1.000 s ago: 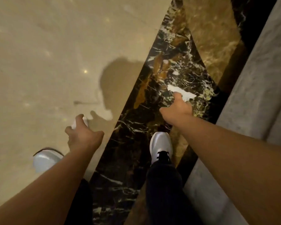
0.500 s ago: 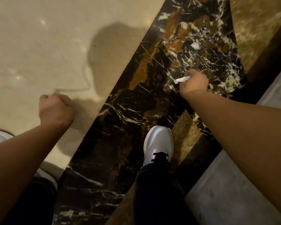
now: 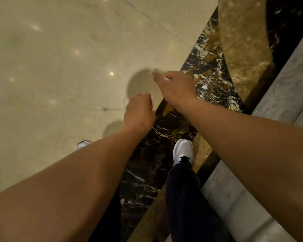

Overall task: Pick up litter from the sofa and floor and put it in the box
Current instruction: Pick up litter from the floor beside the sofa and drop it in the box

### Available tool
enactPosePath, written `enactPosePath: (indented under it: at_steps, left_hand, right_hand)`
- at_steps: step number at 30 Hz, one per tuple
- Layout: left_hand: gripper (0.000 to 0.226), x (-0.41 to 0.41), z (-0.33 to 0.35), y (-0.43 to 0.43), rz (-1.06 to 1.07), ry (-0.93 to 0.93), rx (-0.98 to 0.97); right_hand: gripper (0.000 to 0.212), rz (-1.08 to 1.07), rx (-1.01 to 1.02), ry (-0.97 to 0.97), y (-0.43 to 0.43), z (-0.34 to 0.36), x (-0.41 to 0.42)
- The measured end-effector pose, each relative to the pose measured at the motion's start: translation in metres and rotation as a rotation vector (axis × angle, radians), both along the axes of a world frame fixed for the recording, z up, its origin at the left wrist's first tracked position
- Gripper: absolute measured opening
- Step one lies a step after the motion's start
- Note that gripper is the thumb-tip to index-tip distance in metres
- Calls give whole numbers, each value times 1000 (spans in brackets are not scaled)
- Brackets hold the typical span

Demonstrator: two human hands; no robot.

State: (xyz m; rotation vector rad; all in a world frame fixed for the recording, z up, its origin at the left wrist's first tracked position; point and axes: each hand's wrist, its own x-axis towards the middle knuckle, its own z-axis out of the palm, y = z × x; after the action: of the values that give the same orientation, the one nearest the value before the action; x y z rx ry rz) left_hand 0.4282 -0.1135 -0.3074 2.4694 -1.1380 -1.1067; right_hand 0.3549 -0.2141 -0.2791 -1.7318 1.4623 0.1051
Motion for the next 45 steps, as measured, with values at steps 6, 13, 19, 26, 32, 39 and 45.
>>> enactPosePath:
  at_steps: [6, 13, 19, 26, 32, 39, 45]
  left_hand:
    - [23, 31, 185, 26, -245, -99, 31]
    - [11, 27, 372, 58, -320, -214, -16]
    - [18, 23, 485, 42, -740, -170, -212]
    - [24, 26, 596, 65, -1183, -252, -530]
    - [25, -23, 662, 157, -1511, -241, -632]
    - [31, -76, 681, 344, -1937, -254, -644]
    - [35, -82, 652, 559, -2213, -184, -517]
  right_hand:
    - [31, -28, 23, -35, 13, 181, -5]
    - [18, -87, -104, 36, 59, 395, -48]
    - [16, -297, -380, 130, 118, 503, -53]
    - [16, -705, -500, 272, 244, 579, -45]
    - [19, -899, -461, 387, 386, 620, -68]
    - [18, -1260, -433, 532, 599, 635, -73]
    - [13, -1489, -358, 590, 847, 640, -14]
